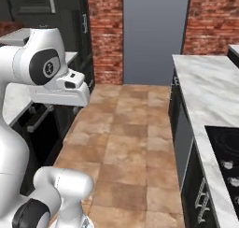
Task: There is a tray on the dining counter. Grab the cup, mug, and pitcher and place them on the tray. The pitcher may be placed next to the tray if it cannot fit the tray.
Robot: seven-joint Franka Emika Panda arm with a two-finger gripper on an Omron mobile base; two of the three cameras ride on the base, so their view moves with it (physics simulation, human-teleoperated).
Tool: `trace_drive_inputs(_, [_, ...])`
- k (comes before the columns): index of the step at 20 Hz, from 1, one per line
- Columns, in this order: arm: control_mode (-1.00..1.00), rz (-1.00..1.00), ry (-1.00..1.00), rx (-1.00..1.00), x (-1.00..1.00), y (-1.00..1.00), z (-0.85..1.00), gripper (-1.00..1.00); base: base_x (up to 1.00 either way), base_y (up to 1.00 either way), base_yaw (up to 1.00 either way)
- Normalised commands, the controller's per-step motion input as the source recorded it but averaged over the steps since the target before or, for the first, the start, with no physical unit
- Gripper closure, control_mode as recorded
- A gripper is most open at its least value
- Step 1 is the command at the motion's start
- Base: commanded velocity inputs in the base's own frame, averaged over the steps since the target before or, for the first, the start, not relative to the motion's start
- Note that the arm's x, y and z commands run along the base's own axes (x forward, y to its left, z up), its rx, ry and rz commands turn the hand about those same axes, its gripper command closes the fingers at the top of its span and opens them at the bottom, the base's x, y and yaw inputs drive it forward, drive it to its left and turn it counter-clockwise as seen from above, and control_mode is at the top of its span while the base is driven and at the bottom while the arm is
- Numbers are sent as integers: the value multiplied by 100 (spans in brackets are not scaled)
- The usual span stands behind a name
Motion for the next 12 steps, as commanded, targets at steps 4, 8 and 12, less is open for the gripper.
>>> trace_drive_inputs(4, [100, 0, 0, 0, 0, 0, 0, -100, 100, -31, 2])
trace_drive_inputs(8, [100, 0, 0, 0, 0, 0, 0, -100, 100, -19, 2])
trace_drive_inputs(12, [100, 0, 0, 0, 0, 0, 0, -100, 100, -19, 3])
